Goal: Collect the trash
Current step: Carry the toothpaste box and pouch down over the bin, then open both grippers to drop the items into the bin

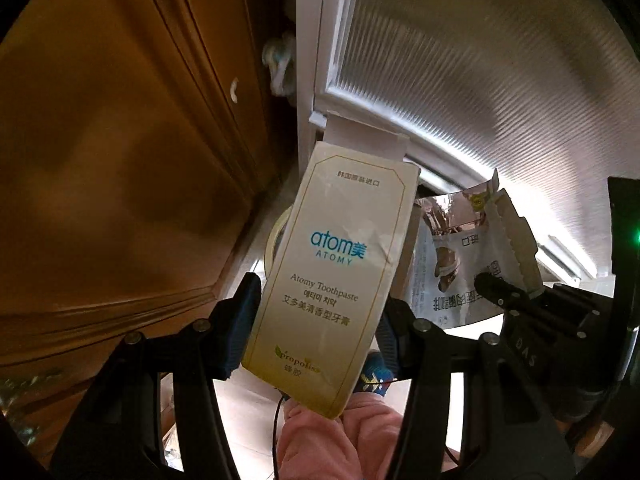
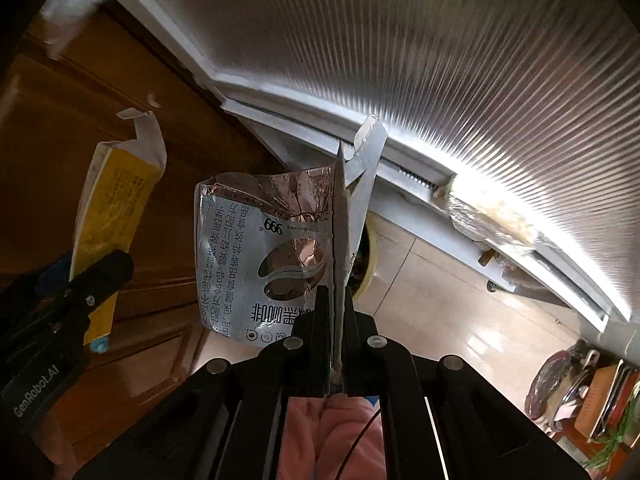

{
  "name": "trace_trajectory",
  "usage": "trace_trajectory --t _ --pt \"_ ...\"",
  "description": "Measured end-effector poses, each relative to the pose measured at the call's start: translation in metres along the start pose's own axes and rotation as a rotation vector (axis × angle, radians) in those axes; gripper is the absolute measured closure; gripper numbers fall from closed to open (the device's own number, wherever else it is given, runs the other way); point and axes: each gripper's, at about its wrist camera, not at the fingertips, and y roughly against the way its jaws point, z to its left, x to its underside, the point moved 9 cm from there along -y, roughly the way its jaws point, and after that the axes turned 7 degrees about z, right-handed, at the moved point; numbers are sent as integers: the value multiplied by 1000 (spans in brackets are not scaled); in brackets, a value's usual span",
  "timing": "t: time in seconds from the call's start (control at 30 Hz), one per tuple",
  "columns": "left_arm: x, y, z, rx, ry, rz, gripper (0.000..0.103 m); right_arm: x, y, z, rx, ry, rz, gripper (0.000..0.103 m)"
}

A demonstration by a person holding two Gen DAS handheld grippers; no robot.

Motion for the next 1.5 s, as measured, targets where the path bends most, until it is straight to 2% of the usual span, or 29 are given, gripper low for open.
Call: trace_trajectory --t 0.23,0.5,0.67,0.8,0.9,1.2,1.47,1.5 --pt "0 -30 1 -11 -33 41 53 -9 -43 2 43 7 18 100" --pt "1 -32 1 12 -60 64 52 -16 -66 23 30 66 25 99" --pt "4 -39 2 31 -51 105 50 -24 -77 31 9 54 30 84" --pt "3 -35 7 17 -46 94 32 -30 -70 29 11 44 11 81" --pt "5 -33 14 3 -46 89 28 -29 -63 26 12 35 4 81" --pt "7 -10 31 -12 -21 45 27 -14 -33 19 2 49 -21 81" --pt "12 62 34 8 -3 -42 26 7 28 27 -13 65 -81 81" --pt "13 73 33 10 -2 -51 26 10 39 29 -13 65 -89 78"
